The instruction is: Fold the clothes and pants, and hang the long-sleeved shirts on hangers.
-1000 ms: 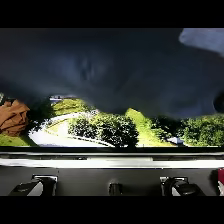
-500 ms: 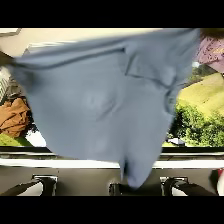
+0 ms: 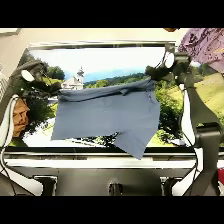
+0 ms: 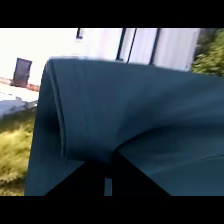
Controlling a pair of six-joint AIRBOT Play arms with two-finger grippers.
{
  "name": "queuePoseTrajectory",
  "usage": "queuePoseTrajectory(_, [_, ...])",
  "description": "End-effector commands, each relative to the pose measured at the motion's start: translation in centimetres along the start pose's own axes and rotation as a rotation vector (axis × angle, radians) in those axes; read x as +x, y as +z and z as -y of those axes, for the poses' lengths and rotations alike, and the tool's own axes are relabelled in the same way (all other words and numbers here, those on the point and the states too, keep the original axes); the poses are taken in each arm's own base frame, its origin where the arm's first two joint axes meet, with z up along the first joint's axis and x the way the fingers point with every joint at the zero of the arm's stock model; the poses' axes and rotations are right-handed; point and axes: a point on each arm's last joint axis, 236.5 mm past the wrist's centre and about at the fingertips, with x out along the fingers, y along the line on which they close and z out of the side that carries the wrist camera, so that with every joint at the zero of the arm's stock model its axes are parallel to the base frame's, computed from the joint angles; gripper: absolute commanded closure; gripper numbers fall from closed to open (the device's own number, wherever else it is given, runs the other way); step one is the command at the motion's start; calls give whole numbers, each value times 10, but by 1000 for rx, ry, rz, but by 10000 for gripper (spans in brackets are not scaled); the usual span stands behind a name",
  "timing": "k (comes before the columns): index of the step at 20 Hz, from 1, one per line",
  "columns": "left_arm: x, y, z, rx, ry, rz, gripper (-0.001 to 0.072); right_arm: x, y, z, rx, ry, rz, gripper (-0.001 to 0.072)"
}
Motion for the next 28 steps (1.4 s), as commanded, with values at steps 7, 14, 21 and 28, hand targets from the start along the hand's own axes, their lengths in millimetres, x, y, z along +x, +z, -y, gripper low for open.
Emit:
queuePoseTrajectory(7, [-55,14,-18,-28,8,-73,35,-48,-4,5,-182,-33,-19,320])
queuePoseTrajectory(14, [-225,13,-81,-90,0,164,36,-143,-46,76,-183,238,-111,336])
queuePoseTrajectory(21, [-213,-55,-115,-227,14,91,36,-88,-238,127,154,378,-400,232])
queuePoseTrajectory(28, [-206,-47,-104,-198,10,114,36,-55,-265,120,222,444,-417,233])
